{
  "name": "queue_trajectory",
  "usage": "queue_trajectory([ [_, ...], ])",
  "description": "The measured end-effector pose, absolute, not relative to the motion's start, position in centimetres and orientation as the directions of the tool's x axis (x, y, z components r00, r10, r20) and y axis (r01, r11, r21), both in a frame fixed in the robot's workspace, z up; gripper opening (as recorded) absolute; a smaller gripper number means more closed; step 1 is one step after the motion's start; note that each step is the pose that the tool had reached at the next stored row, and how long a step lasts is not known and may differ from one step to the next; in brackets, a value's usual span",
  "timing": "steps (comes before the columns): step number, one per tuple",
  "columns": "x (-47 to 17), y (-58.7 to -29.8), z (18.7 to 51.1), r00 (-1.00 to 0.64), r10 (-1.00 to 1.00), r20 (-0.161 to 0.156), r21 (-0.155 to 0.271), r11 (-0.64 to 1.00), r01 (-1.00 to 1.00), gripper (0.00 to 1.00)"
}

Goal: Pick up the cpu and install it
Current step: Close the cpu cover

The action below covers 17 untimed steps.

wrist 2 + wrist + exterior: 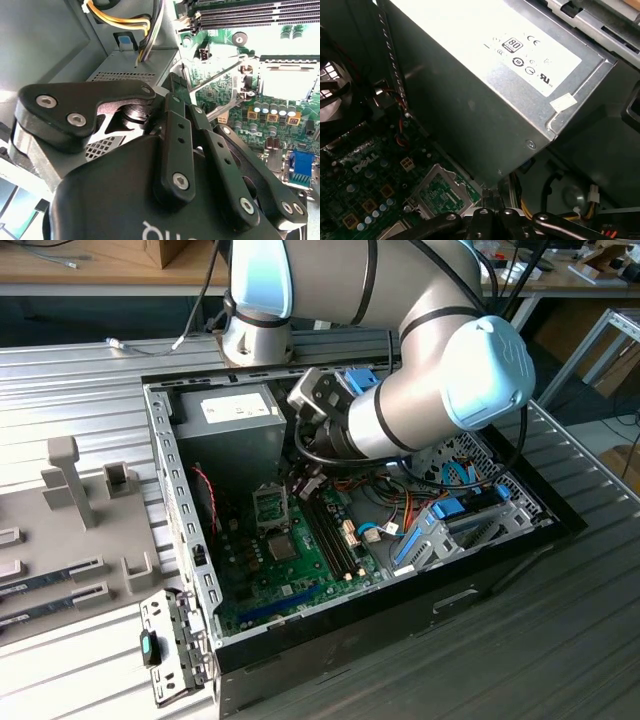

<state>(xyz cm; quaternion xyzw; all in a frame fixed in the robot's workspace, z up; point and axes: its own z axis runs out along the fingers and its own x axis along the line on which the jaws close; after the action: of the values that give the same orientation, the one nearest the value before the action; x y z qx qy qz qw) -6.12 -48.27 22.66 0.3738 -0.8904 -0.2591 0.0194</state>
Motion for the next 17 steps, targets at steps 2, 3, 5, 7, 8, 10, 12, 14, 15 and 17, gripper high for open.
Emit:
queue_trajectory([
  [2, -6.1, -48.4, 22.7, -0.72, -0.676, -0.16, 0.476, 0.586, -0.656, 0.11],
  [3, -6.1, -48.6, 22.7, -0.72, -0.676, -0.16, 0.476, 0.586, -0.656, 0.11],
  [5, -6.1, -48.8, 22.7, -0.72, -0.676, -0.16, 0.476, 0.586, -0.656, 0.11],
  [7, -6.1, -49.2, 22.7, -0.72, -0.676, -0.16, 0.476, 0.586, -0.656, 0.11],
  [8, -6.1, -49.3, 22.7, -0.72, -0.676, -0.16, 0.476, 0.586, -0.656, 0.11],
  [10, -6.1, -49.6, 22.7, -0.72, -0.676, -0.159, 0.476, 0.586, -0.656, 0.11],
  [12, -6.1, -49.9, 22.7, -0.72, -0.676, -0.16, 0.476, 0.586, -0.656, 0.11],
  [14, -6.1, -50.4, 22.8, -0.72, -0.676, -0.16, 0.476, 0.586, -0.656, 0.11],
  [15, -6.1, -50.6, 22.8, -0.72, -0.676, -0.16, 0.476, 0.586, -0.656, 0.11],
  [17, -6.1, -50.8, 22.8, -0.72, -0.676, -0.159, 0.476, 0.586, -0.655, 0.11],
])
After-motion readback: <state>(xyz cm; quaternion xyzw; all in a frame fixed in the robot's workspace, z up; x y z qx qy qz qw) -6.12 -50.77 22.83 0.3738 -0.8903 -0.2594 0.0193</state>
